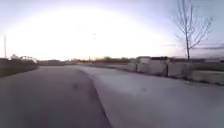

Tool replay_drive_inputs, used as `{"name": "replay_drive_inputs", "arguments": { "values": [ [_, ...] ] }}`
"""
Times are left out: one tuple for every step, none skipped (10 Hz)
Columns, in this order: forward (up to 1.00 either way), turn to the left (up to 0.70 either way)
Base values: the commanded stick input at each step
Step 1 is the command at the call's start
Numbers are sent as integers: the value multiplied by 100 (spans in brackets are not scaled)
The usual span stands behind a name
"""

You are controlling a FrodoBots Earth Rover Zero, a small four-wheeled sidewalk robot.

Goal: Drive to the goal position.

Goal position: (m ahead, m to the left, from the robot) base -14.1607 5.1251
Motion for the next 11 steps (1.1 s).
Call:
{"name": "replay_drive_inputs", "arguments": {
  "values": [
    [100,1],
    [100,1],
    [100,1],
    [100,1],
    [100,1],
    [100,1],
    [100,1],
    [100,1],
    [100,1],
    [100,1],
    [100,1]
  ]
}}
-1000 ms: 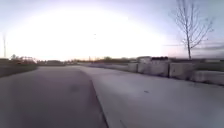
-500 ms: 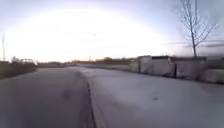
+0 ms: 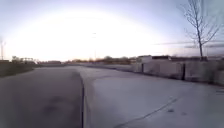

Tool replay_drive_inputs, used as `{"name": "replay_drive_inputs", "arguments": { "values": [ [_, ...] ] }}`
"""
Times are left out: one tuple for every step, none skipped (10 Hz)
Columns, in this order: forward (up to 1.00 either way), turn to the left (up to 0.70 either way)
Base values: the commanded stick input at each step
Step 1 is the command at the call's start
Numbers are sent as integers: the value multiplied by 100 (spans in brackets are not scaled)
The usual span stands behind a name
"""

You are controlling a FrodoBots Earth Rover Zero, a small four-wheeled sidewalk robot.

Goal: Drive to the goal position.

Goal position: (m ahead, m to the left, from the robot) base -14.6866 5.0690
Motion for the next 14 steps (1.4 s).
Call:
{"name": "replay_drive_inputs", "arguments": {
  "values": [
    [100,1],
    [100,1],
    [100,1],
    [100,1],
    [100,1],
    [100,1],
    [100,1],
    [92,1],
    [53,1],
    [15,1],
    [6,1],
    [6,1],
    [6,1],
    [6,1]
  ]
}}
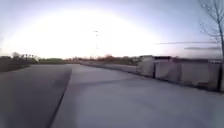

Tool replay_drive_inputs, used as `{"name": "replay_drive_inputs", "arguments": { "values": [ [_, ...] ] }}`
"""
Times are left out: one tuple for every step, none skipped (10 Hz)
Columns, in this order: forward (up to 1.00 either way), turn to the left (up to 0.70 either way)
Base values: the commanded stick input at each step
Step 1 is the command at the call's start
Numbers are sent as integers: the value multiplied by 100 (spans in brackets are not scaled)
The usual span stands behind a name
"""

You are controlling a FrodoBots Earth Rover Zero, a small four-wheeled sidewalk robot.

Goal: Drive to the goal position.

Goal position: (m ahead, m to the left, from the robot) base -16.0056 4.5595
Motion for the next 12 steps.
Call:
{"name": "replay_drive_inputs", "arguments": {
  "values": [
    [6,1],
    [6,1],
    [5,1],
    [6,1],
    [5,1],
    [6,1],
    [5,2],
    [5,2],
    [5,4],
    [5,8],
    [5,11],
    [6,13]
  ]
}}
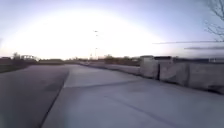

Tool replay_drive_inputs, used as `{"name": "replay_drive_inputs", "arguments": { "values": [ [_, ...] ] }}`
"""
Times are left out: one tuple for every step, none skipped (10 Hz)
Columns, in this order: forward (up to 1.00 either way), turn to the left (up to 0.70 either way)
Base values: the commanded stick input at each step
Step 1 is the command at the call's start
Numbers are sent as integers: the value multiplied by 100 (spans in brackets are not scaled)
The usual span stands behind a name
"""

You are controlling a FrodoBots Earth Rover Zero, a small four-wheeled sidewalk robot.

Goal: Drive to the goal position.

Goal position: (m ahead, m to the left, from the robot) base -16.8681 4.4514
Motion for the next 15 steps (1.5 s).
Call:
{"name": "replay_drive_inputs", "arguments": {
  "values": [
    [7,15],
    [12,27],
    [19,39],
    [100,41],
    [100,41],
    [100,41],
    [100,41],
    [100,41],
    [100,41],
    [100,41],
    [100,41],
    [100,41],
    [100,41],
    [100,41],
    [100,41]
  ]
}}
